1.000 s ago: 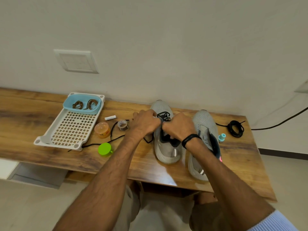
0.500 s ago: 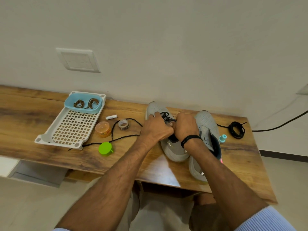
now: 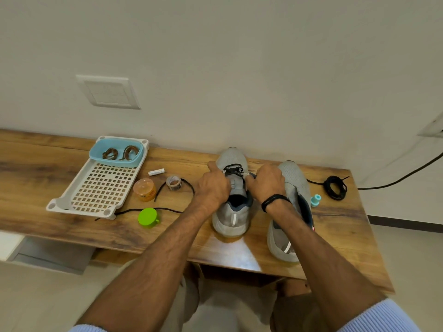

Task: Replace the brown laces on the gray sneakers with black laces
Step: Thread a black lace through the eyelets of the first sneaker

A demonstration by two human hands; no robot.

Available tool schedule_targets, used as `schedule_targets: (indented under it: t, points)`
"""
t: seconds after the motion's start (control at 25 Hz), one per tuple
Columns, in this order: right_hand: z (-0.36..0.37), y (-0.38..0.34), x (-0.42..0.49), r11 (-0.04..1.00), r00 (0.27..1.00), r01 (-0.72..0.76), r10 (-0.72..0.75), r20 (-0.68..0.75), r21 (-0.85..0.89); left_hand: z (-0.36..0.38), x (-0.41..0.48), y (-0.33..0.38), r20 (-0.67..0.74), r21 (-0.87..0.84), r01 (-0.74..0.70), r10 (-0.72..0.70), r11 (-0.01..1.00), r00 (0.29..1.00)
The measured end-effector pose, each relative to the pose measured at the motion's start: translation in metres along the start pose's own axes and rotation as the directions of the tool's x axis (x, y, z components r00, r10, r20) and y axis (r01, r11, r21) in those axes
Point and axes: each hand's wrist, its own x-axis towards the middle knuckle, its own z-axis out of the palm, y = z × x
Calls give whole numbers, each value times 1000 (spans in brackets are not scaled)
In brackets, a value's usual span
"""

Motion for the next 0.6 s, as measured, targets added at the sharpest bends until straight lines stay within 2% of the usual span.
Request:
schedule_targets:
  t: [0.08, 0.16, 0.2, 0.28, 0.32, 0.4, 0.48, 0.6]
  points:
    - [1, 2, -1, 1000, 999, 6, -7, 39, 19, -6, 4, -6, 69, -30, 5, -3, 1000, 998]
    - [1, 1, -3, 1000, 999, 9, -10, 40, 12, -14, 7, -10, 158, -169, 73, -46, 983, 986]
    - [2, -1, -4, 1000, 999, 13, -13, 34, -1, -17, 8, -12, 201, -300, 143, -84, 943, 976]
    - [3, -5, -7, 1000, 999, 27, -27, 17, -15, -20, 11, -14, 263, -536, 289, -168, 793, 950]
    - [3, -6, -8, 999, 999, 30, -30, 11, -18, -20, 13, -14, 256, -581, 324, -210, 747, 944]
    - [3, -8, -10, 999, 1000, 31, -31, 4, -19, -18, 15, -14, 192, -596, 325, -263, 734, 945]
    - [2, -7, -10, 1000, 1000, 12, -12, -4, -12, -15, 16, -14, 150, -603, 297, -261, 740, 954]
    - [2, -8, -10, 1000, 1000, -13, 13, 3, 9, -9, 21, -18, 125, -682, 268, -252, 681, 960]
